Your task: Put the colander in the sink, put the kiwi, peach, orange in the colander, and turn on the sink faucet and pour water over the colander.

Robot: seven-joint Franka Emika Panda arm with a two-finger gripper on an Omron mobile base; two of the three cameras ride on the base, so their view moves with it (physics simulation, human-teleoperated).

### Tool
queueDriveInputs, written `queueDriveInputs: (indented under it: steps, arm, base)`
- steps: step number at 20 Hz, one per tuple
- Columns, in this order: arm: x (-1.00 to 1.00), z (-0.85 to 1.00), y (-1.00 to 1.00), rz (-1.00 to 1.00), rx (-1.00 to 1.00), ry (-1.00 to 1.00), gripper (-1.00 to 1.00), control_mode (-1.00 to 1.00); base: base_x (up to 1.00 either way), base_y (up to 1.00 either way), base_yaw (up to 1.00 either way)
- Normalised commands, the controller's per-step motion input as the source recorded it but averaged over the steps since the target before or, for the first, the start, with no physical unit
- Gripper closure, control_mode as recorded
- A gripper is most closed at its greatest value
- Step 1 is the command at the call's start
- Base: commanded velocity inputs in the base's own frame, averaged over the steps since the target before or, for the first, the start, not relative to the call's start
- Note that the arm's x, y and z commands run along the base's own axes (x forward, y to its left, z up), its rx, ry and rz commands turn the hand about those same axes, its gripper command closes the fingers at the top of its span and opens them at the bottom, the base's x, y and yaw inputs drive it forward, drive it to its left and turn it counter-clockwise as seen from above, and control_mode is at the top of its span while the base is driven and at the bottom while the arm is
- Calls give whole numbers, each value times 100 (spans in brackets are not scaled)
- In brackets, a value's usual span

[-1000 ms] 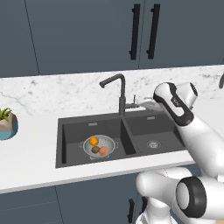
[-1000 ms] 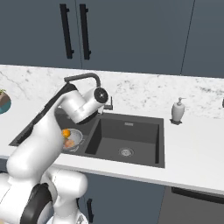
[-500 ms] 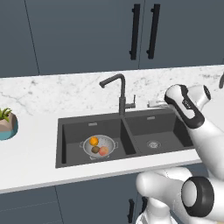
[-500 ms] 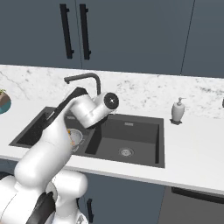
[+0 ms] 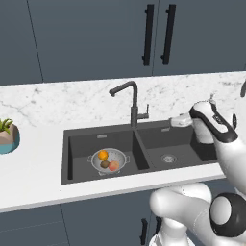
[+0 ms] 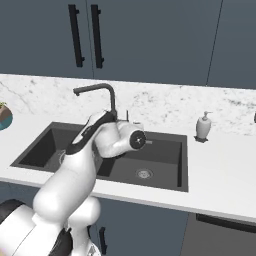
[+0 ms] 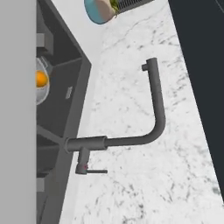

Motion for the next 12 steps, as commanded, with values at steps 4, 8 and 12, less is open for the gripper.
queueDriveInputs:
  steps: [4,8,12]
  arm:
    - [8,-37,-19,10,-7,-29,-100,-100]
    - [30,-7,-9,4,-8,-25,-100,-100]
    - [45,0,0,0,-8,-10,-100,-100]
  base:
    - [0,0,0]
    - [0,0,0]
    - [0,0,0]
